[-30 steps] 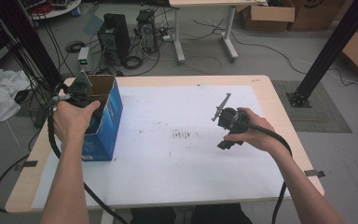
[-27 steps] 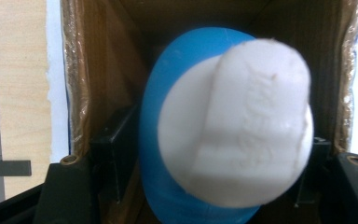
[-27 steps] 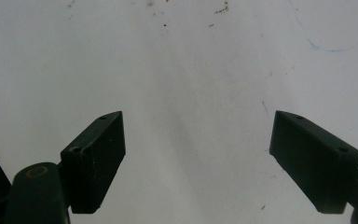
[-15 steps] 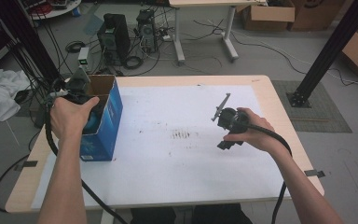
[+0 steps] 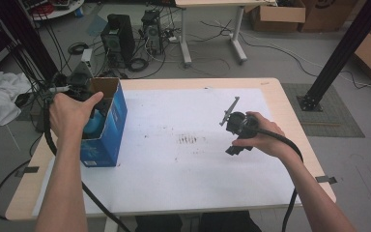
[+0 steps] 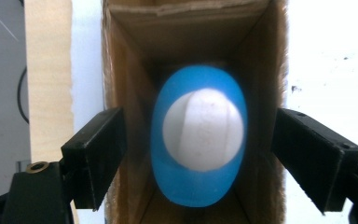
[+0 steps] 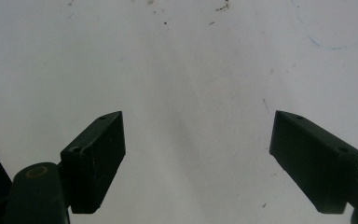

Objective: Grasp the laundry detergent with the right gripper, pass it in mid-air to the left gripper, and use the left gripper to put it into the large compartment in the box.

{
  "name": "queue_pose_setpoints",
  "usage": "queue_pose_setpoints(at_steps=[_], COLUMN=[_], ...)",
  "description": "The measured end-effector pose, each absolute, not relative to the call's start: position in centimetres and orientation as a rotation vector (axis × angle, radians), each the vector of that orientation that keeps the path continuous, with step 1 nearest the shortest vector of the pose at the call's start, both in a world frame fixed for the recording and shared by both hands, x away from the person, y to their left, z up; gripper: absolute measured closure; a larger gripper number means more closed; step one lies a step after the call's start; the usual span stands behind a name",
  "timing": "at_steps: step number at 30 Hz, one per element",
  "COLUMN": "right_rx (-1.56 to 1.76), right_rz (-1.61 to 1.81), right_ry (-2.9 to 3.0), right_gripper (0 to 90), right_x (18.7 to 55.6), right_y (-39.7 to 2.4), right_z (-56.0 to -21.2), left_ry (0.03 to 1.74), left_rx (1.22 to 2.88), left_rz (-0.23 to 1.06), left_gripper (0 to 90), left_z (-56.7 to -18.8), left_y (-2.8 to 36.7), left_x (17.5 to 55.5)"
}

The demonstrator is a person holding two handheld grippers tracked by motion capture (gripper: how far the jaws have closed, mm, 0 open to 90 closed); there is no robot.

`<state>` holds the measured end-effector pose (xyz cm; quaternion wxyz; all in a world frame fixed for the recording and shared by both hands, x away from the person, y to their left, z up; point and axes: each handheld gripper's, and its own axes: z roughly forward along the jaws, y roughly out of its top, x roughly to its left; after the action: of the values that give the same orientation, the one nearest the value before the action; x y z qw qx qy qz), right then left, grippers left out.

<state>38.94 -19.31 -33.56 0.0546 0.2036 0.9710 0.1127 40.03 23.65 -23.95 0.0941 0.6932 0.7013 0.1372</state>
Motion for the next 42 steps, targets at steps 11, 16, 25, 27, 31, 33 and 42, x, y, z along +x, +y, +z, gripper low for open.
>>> queue_pose_setpoints(at_steps=[11,16,25,27,31,33,42], right_rx=[0.627,0.630,0.632,0.632,0.633,0.637,0.648], right_rz=[0.340,0.329,0.332,0.331,0.328,0.331,0.334], right_ry=[2.952,2.953,2.954,2.952,2.951,2.949,2.941], right_gripper=[18.0,18.0,18.0,18.0,18.0,18.0,18.0], right_x=[39.0,39.0,39.0,39.0,39.0,38.9,38.9], right_y=[-19.4,-19.5,-19.5,-19.5,-19.7,-19.8,-20.4], right_z=[-33.5,-33.5,-33.4,-33.3,-33.3,-33.2,-33.2], left_ry=[2.028,2.006,1.928,1.902,1.839,1.822,1.709], left_rx=[2.105,2.118,2.181,2.197,2.227,2.241,2.343], left_rz=[0.445,0.446,0.424,0.422,0.411,0.412,0.397], left_gripper=[18.0,18.0,17.8,17.7,17.8,17.7,17.7], left_z=[-19.9,-18.0,-15.8,-15.4,-15.1,-15.0,-15.5], left_y=[22.5,22.1,20.1,19.4,17.6,16.7,12.3], left_x=[40.2,40.3,40.5,40.6,40.9,41.1,41.8])
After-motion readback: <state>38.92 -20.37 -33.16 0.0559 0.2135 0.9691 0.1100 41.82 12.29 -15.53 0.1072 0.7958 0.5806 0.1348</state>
